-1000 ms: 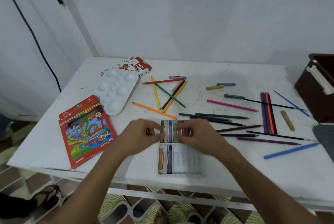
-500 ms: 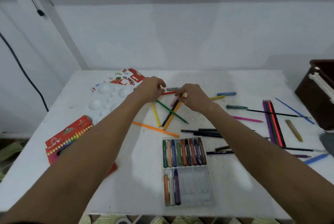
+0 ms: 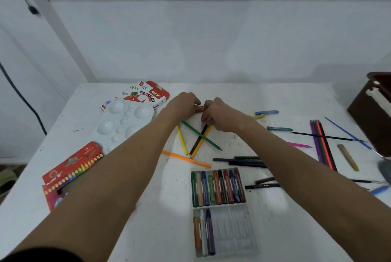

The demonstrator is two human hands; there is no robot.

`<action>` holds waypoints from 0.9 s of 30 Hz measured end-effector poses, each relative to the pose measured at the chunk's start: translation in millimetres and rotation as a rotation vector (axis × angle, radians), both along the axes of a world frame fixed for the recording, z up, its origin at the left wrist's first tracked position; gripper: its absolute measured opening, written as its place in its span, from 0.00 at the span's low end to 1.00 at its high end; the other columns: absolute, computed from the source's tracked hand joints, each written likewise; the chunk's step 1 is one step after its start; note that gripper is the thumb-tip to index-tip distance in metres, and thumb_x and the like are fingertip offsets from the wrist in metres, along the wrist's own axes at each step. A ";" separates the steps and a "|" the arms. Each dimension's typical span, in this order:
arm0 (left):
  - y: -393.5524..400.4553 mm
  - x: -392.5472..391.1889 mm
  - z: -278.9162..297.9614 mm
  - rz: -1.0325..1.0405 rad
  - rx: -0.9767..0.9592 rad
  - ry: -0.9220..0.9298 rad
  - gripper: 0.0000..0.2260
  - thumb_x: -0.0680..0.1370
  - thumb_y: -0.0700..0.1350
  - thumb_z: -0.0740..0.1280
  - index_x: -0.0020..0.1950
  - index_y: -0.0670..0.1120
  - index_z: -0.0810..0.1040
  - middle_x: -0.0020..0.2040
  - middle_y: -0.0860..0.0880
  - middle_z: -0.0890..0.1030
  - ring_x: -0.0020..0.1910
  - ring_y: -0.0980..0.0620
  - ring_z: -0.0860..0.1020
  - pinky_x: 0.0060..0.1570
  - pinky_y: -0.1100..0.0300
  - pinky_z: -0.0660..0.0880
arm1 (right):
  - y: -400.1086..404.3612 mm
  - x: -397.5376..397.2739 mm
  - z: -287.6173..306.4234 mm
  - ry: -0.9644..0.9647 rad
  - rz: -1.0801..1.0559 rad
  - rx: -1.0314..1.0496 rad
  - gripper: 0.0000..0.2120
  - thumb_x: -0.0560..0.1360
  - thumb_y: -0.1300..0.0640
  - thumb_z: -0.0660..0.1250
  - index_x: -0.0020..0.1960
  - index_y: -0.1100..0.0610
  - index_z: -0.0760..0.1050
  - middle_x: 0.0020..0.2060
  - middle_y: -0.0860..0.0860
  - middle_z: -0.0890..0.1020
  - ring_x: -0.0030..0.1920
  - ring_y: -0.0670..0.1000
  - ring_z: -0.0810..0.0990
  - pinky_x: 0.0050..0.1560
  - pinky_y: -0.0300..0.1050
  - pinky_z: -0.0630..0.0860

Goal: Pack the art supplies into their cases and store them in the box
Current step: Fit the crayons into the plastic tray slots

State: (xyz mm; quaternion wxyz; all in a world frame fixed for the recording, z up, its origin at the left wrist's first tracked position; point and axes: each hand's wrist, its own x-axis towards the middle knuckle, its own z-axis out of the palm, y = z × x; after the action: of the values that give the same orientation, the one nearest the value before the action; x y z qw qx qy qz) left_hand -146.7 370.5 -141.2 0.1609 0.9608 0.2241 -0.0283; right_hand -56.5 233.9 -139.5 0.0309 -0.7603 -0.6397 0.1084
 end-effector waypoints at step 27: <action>-140.3 -149.9 5.7 0.626 -0.698 -0.454 0.05 0.79 0.40 0.65 0.46 0.48 0.79 0.34 0.46 0.78 0.34 0.50 0.74 0.36 0.57 0.72 | -109.2 -46.7 -17.0 0.572 -0.291 0.456 0.08 0.72 0.60 0.72 0.50 0.60 0.81 0.43 0.53 0.84 0.43 0.46 0.80 0.48 0.35 0.76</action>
State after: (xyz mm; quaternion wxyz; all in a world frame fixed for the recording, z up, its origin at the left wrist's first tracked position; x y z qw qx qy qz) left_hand -296.5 230.2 -135.6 0.5168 0.7189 0.4375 0.1572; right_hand -103.2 124.7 -156.5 0.3910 -0.7558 -0.4985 0.1654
